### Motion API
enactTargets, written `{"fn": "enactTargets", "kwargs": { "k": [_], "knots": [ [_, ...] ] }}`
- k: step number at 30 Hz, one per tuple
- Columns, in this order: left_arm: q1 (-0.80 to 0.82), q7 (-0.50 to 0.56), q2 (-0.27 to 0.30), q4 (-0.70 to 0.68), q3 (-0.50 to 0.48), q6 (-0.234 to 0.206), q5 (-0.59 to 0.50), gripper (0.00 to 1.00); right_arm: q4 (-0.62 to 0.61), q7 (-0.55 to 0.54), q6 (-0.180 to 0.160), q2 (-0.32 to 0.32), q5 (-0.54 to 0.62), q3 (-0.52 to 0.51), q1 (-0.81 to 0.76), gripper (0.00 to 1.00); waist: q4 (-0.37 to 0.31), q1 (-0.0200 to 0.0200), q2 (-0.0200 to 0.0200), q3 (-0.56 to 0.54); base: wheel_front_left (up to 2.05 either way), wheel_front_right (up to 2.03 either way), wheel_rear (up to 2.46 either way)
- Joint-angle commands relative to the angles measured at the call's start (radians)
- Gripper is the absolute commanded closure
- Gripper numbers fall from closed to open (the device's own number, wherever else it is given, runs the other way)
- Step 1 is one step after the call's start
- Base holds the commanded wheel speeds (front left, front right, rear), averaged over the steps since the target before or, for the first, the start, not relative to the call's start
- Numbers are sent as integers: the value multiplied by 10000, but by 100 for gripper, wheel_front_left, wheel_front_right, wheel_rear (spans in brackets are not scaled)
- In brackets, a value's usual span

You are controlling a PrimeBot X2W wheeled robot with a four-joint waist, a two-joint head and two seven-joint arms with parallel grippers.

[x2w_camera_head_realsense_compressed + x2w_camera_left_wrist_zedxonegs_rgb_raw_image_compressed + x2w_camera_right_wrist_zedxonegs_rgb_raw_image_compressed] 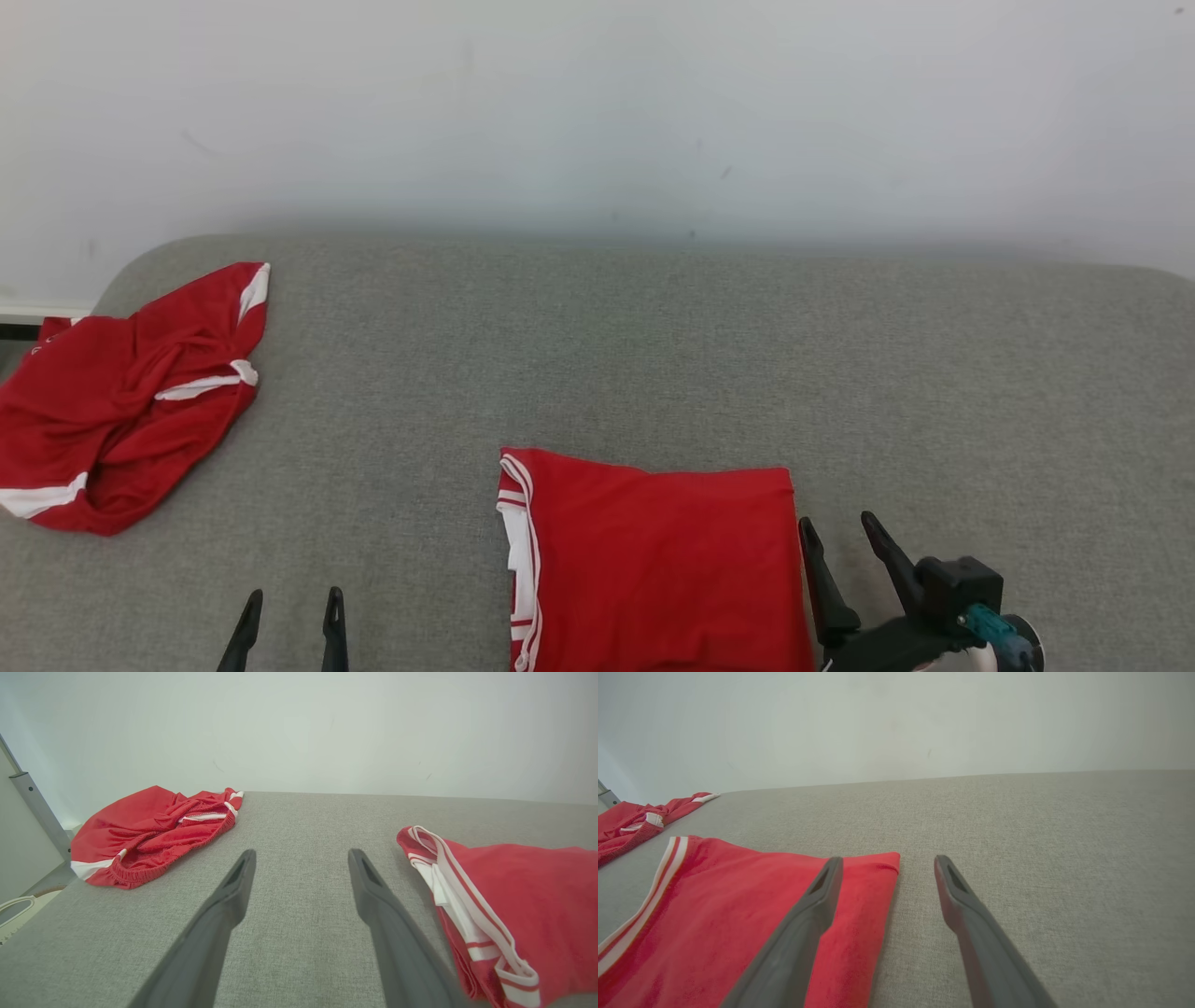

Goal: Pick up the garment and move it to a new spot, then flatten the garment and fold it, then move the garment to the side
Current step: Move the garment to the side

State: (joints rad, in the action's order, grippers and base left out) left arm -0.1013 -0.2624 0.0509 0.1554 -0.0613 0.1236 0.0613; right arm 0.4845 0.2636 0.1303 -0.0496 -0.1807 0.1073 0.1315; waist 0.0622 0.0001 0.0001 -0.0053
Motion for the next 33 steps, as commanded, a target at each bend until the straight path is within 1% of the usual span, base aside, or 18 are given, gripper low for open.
{"fn": "enactTargets", "kwargs": {
  "k": [1,6,12,15,19,20,21,22,24,28,30,31,33],
  "knots": [
    [29,-37,-8,10,63,6,48,0,751,5,4,-10,-190,118,480,0,116,-1,-1,7,0,0,0],
    [-54,-37,-7,30,132,-13,114,0,2466,4,4,-6,-388,371,1291,0,335,-1,-1,33,0,0,0],
    [-122,-37,-8,15,156,-6,156,0,4281,5,4,-5,-1129,798,1898,0,531,-1,-1,63,0,0,0],
    [-119,-37,-8,-6,175,-2,173,0,4571,5,4,-5,-1436,1059,2057,0,571,-1,-1,89,0,0,0],
    [-55,-37,-9,7,151,3,209,0,5050,-2,4,-7,-2223,1736,2233,0,607,-1,-1,171,0,0,0],
    [-20,-37,-8,20,152,5,220,0,5184,-9,4,-1,-2416,1960,2273,2,614,-1,-1,190,0,0,0],
    [16,-37,-8,32,149,8,226,0,5276,-13,4,8,-2593,2181,2294,61,618,-1,-1,210,0,0,0],
    [44,-37,-6,45,142,12,230,0,5324,-13,6,19,-2751,2344,2360,100,617,-1,-1,229,0,0,0],
    [102,-37,-8,65,111,17,250,0,5432,-13,4,12,-2852,2471,2530,100,600,-1,-1,271,0,0,0],
    [151,-37,-8,46,15,14,274,0,5448,2,4,-56,-2327,1938,3036,100,466,-1,-1,385,0,0,0],
    [181,-37,-10,41,4,16,279,0,5330,5,4,-268,-1975,1648,3226,100,376,-1,-1,459,0,0,0],
    [245,-37,-8,31,-11,18,329,0,5178,8,4,-501,-1649,1413,3423,100,273,-1,-1,544,0,0,0],
    [297,-37,-8,-14,-29,16,385,0,5037,8,4,-770,-1317,1251,3706,100,149,-1,-1,657,0,0,0]
  ]
}}
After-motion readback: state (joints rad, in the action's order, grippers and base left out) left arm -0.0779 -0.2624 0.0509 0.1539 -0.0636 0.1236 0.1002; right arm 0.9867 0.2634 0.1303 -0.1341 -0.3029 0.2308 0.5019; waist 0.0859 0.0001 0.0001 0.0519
